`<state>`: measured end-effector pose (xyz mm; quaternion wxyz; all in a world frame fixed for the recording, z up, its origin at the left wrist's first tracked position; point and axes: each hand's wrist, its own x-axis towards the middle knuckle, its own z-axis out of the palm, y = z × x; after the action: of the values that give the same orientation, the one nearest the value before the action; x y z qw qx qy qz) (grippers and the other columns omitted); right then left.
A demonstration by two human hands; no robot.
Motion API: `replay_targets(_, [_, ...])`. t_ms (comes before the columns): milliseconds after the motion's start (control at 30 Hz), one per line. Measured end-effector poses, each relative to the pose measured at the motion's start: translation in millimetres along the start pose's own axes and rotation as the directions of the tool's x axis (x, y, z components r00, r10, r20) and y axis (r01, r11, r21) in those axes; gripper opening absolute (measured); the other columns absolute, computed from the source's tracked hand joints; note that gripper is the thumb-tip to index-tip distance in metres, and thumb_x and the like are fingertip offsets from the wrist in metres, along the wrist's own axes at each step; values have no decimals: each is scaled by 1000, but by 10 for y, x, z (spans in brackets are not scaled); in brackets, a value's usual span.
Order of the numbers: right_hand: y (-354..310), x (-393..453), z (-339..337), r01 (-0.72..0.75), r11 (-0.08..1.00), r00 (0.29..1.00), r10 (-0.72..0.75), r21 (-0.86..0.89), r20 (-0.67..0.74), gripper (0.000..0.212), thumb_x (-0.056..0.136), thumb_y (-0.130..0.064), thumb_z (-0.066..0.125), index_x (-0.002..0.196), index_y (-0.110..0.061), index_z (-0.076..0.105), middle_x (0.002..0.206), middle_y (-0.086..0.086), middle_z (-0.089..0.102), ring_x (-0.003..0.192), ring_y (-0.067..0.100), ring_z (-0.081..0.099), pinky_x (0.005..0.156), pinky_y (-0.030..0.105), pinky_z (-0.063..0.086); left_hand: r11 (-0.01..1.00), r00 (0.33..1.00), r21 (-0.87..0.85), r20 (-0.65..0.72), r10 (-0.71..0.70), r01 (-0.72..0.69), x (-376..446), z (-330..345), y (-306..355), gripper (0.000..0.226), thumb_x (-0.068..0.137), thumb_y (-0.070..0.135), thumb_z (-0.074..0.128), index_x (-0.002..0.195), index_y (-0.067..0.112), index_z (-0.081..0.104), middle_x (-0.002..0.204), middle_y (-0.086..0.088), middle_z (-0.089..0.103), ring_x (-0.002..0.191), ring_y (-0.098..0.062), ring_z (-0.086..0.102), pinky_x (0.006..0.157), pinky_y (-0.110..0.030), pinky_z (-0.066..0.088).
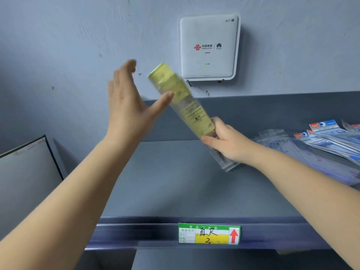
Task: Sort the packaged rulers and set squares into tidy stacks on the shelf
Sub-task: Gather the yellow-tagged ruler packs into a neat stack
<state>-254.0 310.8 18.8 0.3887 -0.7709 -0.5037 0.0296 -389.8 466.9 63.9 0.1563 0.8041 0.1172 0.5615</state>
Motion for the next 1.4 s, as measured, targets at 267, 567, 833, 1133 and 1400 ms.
replay_targets(267, [-65,96,330,56,971,998,-50,234,-33,39,96,-25,45,130,-13,29,125,1,48,119,10,45,104,30,38,885,871,-352,479,-109,305,-260,519,262,21,97,23,48,115,18,39,92,17,51,83,10,51,71,-5,40])
replay_targets(567, [-200,81,305,-35,987,999,38,155,-12,38,99,-24,38,132,-9,26,122,8,52,112,19,52,91,30,41,725,756,-417,618,-216,548,-296,513,202,23,100,28,39,120,17,39,111,3,54,93,-2,53,71,-7,43])
replay_targets(833, [-162,8,422,-96,990,991,105,-105,80,40,100,-21,35,138,-14,22,131,9,48,110,23,51,92,34,43,765,628,-331,769,-120,552,-493,398,-68,32,102,22,34,133,30,36,126,10,52,106,0,52,89,-13,42])
replay_targets(1133, [-328,151,607,-124,992,992,124,2,4,31,100,-24,36,125,-7,42,120,7,55,104,22,53,80,28,42,899,831,-213,505,-234,382,-408,311,-249,19,97,23,50,94,18,68,83,-10,69,82,-32,67,75,-41,58])
replay_targets(1400, [-235,247,939,-292,847,907,392,-444,152,54,102,-37,14,121,-5,53,130,19,42,124,31,37,98,34,32,887,614,305,641,-461,347,-593,518,-536,45,101,29,37,61,9,42,56,-3,39,50,-14,34,46,-25,24])
